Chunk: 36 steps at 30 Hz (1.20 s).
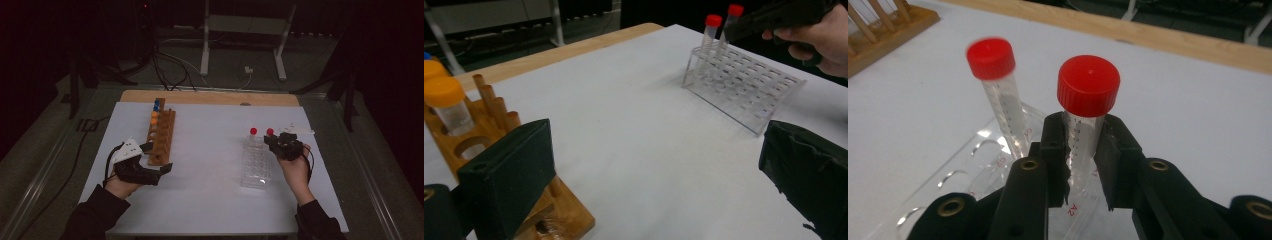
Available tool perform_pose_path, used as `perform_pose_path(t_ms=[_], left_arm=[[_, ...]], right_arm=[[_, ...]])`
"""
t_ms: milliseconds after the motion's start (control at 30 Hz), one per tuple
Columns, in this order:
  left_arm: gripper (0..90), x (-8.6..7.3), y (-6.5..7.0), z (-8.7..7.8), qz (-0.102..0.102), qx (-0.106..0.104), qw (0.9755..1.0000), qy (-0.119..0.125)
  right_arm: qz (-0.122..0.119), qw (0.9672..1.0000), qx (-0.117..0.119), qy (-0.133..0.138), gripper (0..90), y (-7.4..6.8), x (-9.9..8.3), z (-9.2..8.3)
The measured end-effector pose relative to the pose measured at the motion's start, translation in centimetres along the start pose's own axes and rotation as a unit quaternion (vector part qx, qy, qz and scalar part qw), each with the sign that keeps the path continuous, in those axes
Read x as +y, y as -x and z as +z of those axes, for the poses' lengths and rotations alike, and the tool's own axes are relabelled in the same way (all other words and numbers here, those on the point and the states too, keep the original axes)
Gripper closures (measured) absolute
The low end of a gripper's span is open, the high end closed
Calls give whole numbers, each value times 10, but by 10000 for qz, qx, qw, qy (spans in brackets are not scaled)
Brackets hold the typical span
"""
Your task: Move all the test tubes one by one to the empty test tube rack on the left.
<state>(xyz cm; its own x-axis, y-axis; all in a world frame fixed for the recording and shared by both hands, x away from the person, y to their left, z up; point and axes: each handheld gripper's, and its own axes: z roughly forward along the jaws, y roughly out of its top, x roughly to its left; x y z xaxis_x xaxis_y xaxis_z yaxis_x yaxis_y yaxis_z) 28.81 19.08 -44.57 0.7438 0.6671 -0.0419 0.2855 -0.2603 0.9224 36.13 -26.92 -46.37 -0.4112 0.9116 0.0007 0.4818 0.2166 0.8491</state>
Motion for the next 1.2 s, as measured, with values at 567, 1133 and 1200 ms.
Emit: perform_pose_path(t_ms=[567,1133,1200], left_arm=[[23,3,5,1,81,-114,9999,-45],[23,11,23,7,238,-433,9988,-75],[23,11,24,9,251,-470,9985,-98]], right_arm=[[-217,9972,114,709,753,-13,24,-52],[-867,9878,1181,521,753,-80,23,-54],[-923,9868,1248,463,753,-86,22,-52]])
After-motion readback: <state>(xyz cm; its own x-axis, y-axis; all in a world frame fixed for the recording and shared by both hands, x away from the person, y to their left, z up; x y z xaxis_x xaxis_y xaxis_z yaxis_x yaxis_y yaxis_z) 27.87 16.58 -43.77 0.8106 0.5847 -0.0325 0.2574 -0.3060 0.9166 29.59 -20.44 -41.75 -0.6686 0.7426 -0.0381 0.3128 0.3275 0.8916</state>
